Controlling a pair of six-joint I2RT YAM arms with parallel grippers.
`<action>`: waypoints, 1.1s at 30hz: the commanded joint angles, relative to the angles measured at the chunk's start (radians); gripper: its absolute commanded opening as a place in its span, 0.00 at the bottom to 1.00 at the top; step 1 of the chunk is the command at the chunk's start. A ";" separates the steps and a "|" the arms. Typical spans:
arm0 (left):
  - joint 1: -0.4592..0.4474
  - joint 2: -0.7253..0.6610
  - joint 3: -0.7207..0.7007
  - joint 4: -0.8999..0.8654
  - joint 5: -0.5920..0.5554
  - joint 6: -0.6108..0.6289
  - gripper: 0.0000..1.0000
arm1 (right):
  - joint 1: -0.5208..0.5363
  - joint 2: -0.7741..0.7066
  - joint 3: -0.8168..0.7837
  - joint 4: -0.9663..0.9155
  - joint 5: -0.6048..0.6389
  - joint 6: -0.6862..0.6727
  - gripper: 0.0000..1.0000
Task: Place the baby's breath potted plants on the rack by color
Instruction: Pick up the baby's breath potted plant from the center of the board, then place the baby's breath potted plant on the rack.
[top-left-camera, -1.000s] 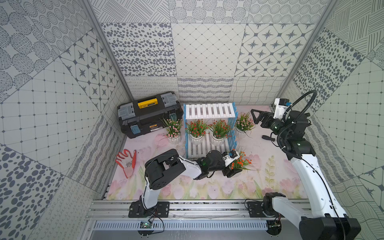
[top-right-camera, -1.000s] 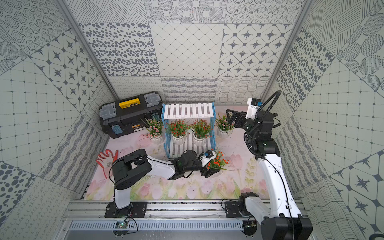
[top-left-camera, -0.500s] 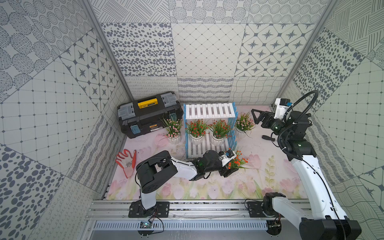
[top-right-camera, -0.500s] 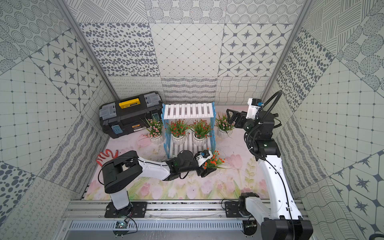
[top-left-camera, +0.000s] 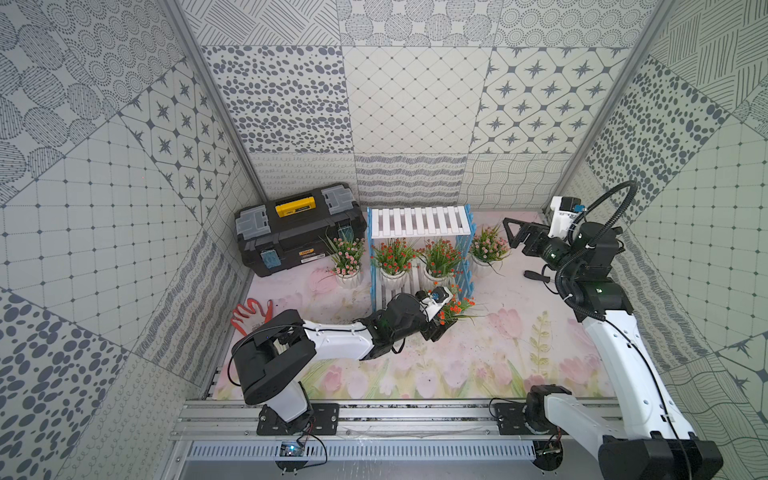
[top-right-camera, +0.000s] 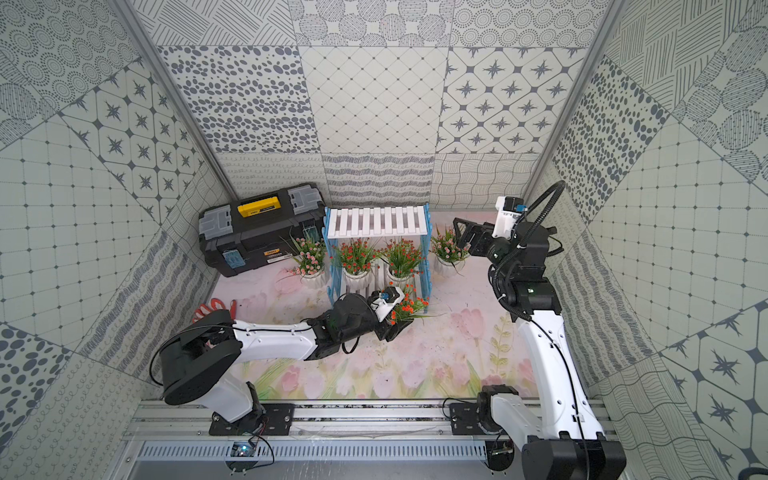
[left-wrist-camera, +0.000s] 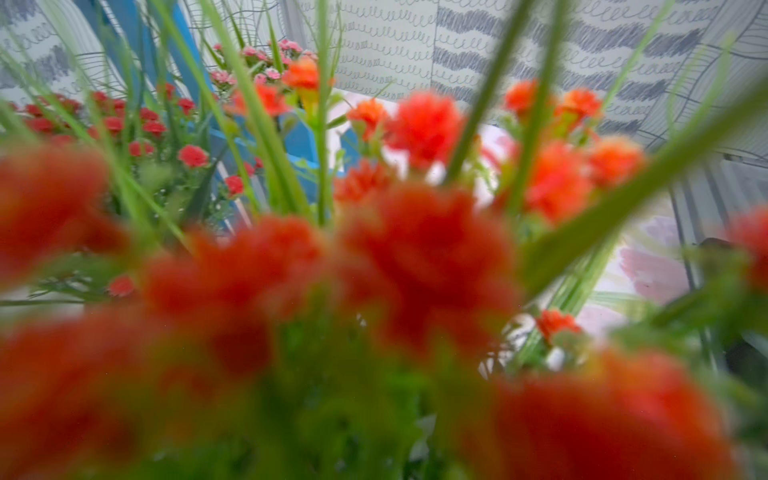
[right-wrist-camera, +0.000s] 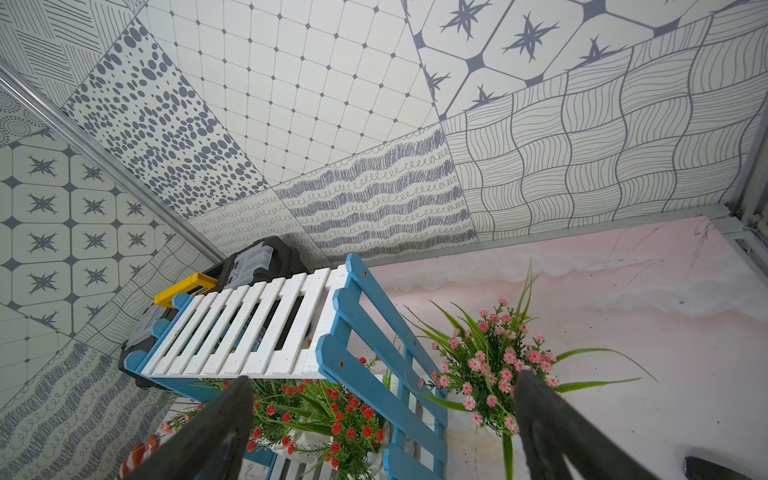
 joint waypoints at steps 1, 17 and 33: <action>0.023 -0.050 -0.010 0.010 -0.145 0.012 0.73 | -0.004 -0.021 0.001 0.041 0.006 -0.001 0.98; 0.052 0.008 -0.024 0.165 -0.442 -0.032 0.74 | -0.003 -0.011 0.011 0.036 0.005 -0.006 0.98; 0.064 0.110 -0.008 0.327 -0.501 -0.070 0.74 | -0.003 -0.009 0.004 0.029 0.011 -0.015 0.98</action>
